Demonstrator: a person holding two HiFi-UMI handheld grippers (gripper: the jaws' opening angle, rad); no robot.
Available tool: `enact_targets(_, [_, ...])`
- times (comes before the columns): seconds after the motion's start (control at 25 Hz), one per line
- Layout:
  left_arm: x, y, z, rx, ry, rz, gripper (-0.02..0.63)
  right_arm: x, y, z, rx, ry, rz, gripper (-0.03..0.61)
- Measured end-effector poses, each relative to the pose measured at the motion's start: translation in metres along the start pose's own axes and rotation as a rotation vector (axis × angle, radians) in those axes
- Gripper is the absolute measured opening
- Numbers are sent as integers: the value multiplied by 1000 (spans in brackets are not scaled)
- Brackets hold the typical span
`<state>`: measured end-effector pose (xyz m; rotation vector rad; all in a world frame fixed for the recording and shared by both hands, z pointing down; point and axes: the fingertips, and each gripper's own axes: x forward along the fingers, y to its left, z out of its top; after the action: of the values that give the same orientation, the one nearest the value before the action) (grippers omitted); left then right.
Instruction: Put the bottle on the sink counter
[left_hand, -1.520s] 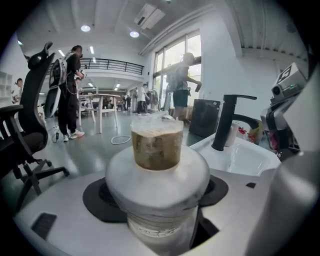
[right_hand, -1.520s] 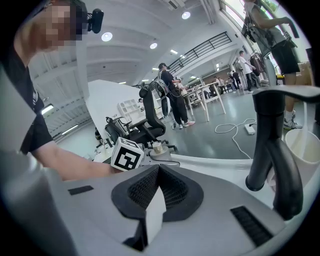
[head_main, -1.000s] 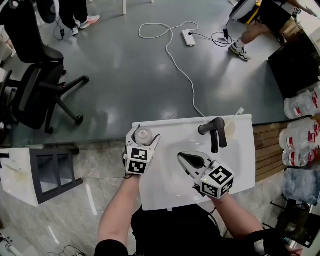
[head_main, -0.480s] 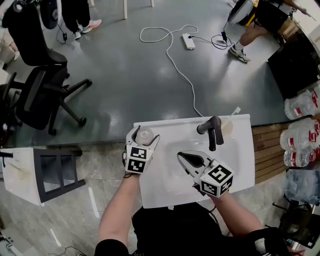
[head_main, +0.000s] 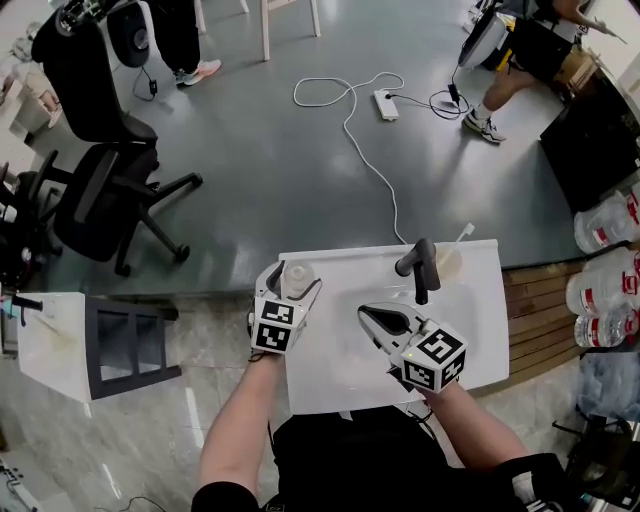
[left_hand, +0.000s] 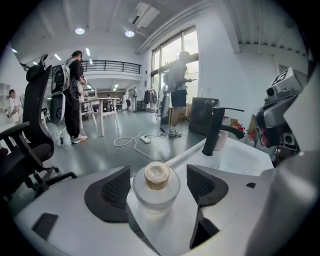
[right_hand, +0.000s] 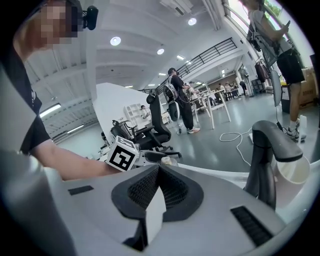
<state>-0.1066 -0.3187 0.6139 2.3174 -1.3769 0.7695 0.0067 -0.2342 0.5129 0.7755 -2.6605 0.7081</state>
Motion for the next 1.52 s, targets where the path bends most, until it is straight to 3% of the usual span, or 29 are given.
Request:
enact_targets(0.48, [-52,-17,31,35,-59,111,348,-40,-1,11,-29,-39,30,15])
enact_targets(0.56, [-63,-22,39,39,-80,138,305,-49,-3,12,-28,-50,34,15])
enact_targets(0.64, [-76,-25,48,42,-111,164,180,-57,-5,14,-26,-66,40,14])
enact_targets(1.0, [-108,-60,67,43,-165,154,46,-87,-14,20,-34,-106,55,15])
enact_targets(1.16, [-121,-75,76,43,-180,150,15,-99,-16,25,-36,-153,61,14])
enact_targets(1.36, [-153,-76,89,-64,-273,168,14,-107,-17,30,-16,-223,35,14])
enact_targets(1.52, [-168,-68,89,-73,-286,174,8,-96,-5,29,-34,-222,25,14])
